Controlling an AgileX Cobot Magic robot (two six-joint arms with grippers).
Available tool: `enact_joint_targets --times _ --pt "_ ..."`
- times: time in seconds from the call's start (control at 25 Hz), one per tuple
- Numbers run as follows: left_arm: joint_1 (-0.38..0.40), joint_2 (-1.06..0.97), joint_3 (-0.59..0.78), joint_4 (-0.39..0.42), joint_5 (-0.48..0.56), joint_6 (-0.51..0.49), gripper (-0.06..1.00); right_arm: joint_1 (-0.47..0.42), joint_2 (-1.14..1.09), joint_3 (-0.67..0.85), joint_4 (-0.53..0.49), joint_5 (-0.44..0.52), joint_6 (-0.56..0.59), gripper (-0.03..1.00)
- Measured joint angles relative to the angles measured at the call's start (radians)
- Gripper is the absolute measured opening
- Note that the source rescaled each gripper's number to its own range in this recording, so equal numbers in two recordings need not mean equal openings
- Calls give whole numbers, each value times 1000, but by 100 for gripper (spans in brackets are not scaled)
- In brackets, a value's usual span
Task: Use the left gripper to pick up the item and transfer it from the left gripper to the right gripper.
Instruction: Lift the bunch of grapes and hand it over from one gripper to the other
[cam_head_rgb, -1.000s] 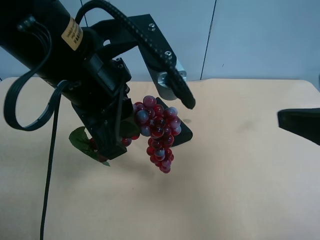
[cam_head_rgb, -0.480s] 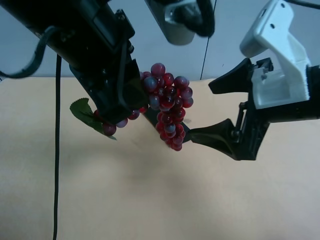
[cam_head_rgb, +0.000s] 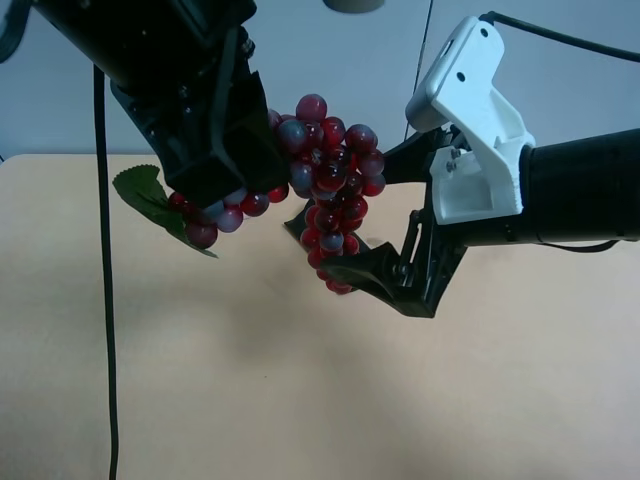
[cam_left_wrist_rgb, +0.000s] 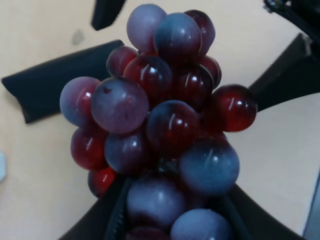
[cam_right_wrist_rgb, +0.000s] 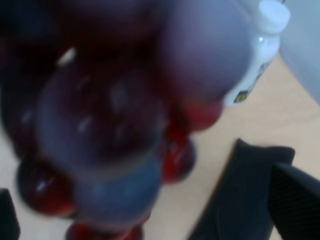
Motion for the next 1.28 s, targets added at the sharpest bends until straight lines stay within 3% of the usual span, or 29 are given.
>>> enact_joint_targets --times 0.28,0.44,0.68,0.8,0.92,1.0,1.04,1.28 --pt "0 0 0 -62 -1 23 1 0 54 0 237 73 -234 100" --pt "0 0 0 -93 -1 40 1 0 109 0 255 135 -310 100" --pt "0 0 0 -136 -34 47 1 0 138 0 257 159 -327 99" --pt "0 0 0 -146 -44 50 1 0 138 0 257 160 -327 86" --pt "0 0 0 -152 -55 52 1 0 138 0 257 164 -328 58" --pt "0 0 0 -155 -60 52 1 0 138 0 257 164 -331 31" --pt "0 0 0 -157 -60 52 0 0 139 0 257 164 -331 24" --pt "0 0 -4 -162 -62 52 0 0 139 0 257 167 -331 21"
